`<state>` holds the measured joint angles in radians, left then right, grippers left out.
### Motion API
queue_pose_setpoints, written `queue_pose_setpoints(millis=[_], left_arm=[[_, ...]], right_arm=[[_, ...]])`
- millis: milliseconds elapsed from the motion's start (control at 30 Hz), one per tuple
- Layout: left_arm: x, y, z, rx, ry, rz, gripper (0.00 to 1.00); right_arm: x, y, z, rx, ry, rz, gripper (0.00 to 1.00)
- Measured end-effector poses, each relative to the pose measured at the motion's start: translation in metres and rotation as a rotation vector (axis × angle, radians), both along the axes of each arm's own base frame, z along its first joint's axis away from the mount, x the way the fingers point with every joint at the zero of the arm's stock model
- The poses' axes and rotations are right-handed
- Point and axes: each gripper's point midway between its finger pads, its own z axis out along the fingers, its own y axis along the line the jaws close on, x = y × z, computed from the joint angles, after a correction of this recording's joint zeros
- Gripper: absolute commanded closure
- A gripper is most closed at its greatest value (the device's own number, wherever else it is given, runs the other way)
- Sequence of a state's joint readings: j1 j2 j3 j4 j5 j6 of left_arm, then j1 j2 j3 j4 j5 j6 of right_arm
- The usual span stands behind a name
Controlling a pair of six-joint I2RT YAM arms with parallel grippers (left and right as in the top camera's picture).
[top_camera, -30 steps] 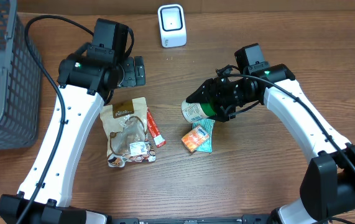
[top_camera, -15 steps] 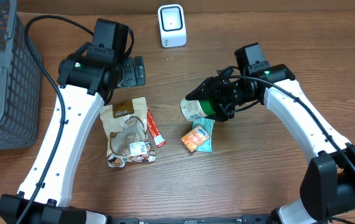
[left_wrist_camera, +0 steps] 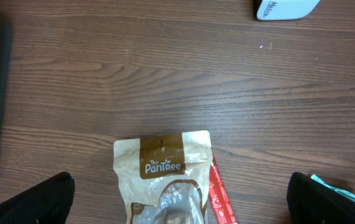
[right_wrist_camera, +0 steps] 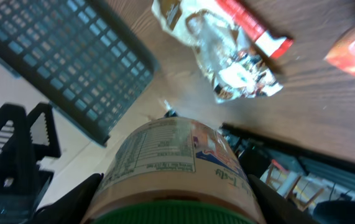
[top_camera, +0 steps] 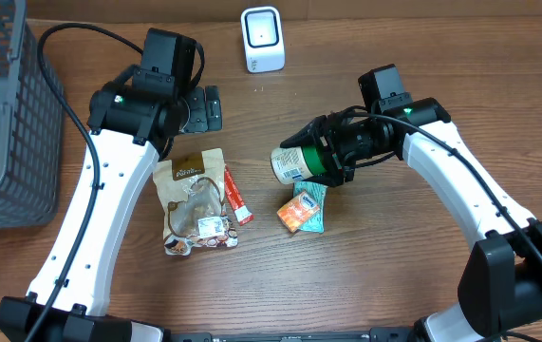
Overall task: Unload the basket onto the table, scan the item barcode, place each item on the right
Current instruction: 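Tilt the held jar sideways with the right gripper, then carry the jar to the white barcode scanner with the right gripper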
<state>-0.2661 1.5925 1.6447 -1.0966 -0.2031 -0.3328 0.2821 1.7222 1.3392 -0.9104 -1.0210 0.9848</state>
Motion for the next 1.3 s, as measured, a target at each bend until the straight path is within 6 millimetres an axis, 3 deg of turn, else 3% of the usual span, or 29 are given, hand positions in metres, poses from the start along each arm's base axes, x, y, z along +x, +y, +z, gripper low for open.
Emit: queue_pose_setpoints(millis=[533,733,833,1067,1167,1300], left_arm=[[0.0,0.0,0.0,0.0,0.0,0.0,0.0],[0.0,0.0,0.0,0.0,0.0,0.0,0.0],[0.0,0.0,0.0,0.0,0.0,0.0,0.0],[0.0,0.0,0.0,0.0,0.0,0.0,0.0],[0.0,0.0,0.0,0.0,0.0,0.0,0.0],[0.0,0.0,0.0,0.0,0.0,0.0,0.0]], right_arm=[[-0.007,0.007,0.015,0.092,0.055,0.019,0.85],[0.003,0.008,0.015,0.085,-0.009,0.012,0.84],[0.014,0.001,0.001,-0.006,-0.06,-0.026,0.96],[0.054,-0.035,-0.04,-0.348,-0.336,-0.075,0.96],[0.078,-0.045,-0.041,-0.428,-0.476,-0.098,0.96],[0.117,-0.046,-0.02,-0.45,-0.713,-0.132,0.96]])
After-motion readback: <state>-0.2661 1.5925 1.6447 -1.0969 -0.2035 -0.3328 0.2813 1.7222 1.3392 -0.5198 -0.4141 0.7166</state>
